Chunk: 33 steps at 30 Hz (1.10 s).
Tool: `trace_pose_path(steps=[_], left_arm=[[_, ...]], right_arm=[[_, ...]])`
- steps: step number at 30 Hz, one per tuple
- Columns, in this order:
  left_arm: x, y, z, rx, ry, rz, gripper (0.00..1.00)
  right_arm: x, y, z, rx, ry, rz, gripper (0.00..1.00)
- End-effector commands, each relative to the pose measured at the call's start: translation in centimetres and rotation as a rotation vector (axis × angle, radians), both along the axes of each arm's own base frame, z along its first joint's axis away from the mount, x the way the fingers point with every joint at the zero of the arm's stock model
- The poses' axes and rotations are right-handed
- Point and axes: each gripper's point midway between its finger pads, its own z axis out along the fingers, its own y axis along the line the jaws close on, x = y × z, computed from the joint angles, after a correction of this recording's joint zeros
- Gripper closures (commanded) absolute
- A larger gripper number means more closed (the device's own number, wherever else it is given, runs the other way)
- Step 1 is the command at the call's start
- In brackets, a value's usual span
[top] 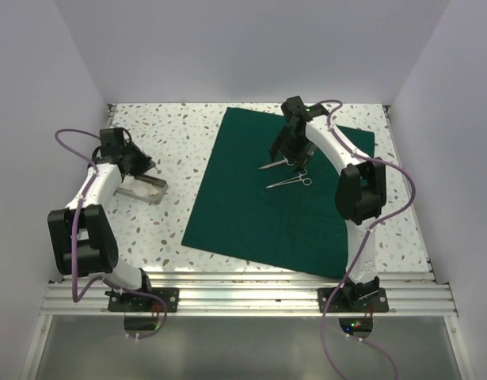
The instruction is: Prepare the surgical pack
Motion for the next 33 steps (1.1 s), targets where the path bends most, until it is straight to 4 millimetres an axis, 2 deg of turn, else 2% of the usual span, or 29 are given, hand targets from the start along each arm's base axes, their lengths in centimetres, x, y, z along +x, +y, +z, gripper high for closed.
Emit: trace_pose_path(steps=[1,5,12,28,30,33], left_arm=[[-0.3,2.6,-1.0,0.053,0.078,0.170,1.00],[-0.6,3.0,-2.7,0.076,0.122,0.183,1.00],[-0.9,4.1,-5.8,0.128,0.176,0.199,1.00],[-1.3,4.3,-8.1,0.059,0.236,0.252,0.99],[-1.3,4.2,-8.3,0.056,0.247,0.249,0.92],[-1.3,4.4,-8.4,0.056,0.245,0.252,0.91]], right_arm=[[-0.3,-1.3,0.2,-0.071,0.003,-0.061,0.22],[-0.9,-1.9,-1.3,-0.059,0.058,-0.100,0.22],[-0.7,-2.4,-1.9,-0.071,0.060,-0.098,0.21],[-1.0,-2.7,-3.4,-0.094,0.096,-0.095,0.21],[-1.0,-2.8,-3.6,-0.099,0.100,-0.104,0.21],[-1.0,-3.0,-3.9,-0.091,0.110,-0.142,0.21]])
